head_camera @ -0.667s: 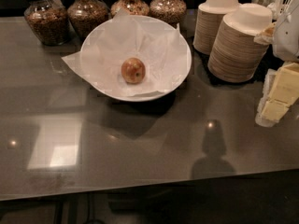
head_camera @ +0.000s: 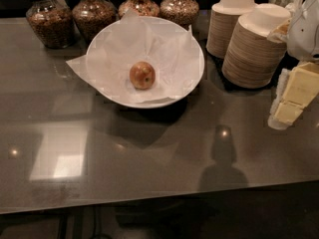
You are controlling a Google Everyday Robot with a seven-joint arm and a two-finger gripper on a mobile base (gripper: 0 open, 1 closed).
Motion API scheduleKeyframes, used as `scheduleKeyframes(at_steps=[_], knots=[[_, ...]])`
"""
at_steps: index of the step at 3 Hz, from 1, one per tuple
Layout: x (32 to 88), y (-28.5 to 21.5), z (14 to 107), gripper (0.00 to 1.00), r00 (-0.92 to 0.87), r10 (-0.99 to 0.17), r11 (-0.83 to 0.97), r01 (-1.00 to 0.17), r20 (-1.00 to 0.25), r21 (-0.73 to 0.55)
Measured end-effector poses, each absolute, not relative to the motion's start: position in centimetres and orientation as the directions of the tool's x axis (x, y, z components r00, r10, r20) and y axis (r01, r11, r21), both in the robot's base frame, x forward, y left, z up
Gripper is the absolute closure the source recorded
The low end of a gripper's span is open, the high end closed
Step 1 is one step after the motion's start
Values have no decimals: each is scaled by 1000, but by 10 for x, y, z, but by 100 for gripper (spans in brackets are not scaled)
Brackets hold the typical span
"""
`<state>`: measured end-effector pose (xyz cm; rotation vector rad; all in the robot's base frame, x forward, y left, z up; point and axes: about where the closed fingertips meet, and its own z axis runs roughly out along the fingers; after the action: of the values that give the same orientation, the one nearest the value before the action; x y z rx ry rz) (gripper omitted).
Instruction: Pick apple from white bowl
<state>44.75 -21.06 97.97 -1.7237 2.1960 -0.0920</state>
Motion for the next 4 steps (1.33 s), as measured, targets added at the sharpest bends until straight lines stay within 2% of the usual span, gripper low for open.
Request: scheduleKeyframes(at_steps=[2, 3, 4], knots=[[496, -127, 984, 0, -15, -929, 117, -960, -371, -255], [496, -126, 985, 0, -15, -928, 118, -960, -372, -256], [508, -117, 981, 0, -20, -891, 155, -953, -454, -262]])
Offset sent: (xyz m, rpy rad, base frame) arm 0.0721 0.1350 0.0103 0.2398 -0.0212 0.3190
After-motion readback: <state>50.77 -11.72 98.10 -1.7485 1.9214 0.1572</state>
